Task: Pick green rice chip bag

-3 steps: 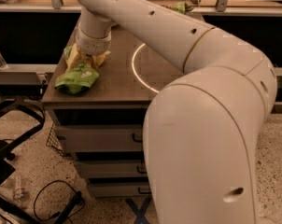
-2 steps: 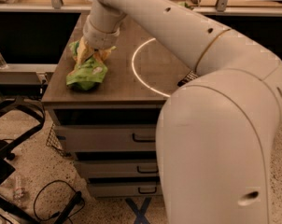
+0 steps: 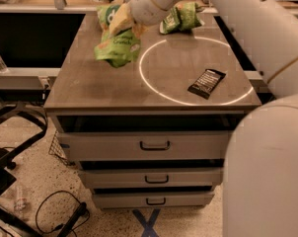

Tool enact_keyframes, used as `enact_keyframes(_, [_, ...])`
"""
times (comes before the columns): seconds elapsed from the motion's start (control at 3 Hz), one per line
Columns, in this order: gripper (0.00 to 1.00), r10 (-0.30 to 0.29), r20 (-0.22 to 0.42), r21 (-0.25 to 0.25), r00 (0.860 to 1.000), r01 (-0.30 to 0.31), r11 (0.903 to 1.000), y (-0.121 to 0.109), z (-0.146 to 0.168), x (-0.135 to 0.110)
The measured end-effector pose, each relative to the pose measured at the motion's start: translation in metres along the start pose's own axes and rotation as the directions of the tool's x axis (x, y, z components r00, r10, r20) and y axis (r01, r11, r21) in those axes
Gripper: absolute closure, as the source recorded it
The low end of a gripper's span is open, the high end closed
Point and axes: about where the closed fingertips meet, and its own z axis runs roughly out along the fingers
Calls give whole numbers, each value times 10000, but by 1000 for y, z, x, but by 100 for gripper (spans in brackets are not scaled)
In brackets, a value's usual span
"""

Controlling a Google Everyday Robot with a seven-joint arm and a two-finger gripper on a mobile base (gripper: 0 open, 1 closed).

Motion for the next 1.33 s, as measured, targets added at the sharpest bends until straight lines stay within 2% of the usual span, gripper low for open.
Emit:
enact_keyframes(0.33, [100,246,1061,-1071,9941,-132,9942,-7,-42,-19])
enact_keyframes(0.67, [100,489,1941,-1948,9798,-104,9808,-5,-75,-45])
enact_keyframes(1.0, [100,391,2358,-2134,9710,125,9769,6,-92,-58])
enact_keyframes(1.33, [100,391,2357,-2135,9711,125,9769,6,-92,-58])
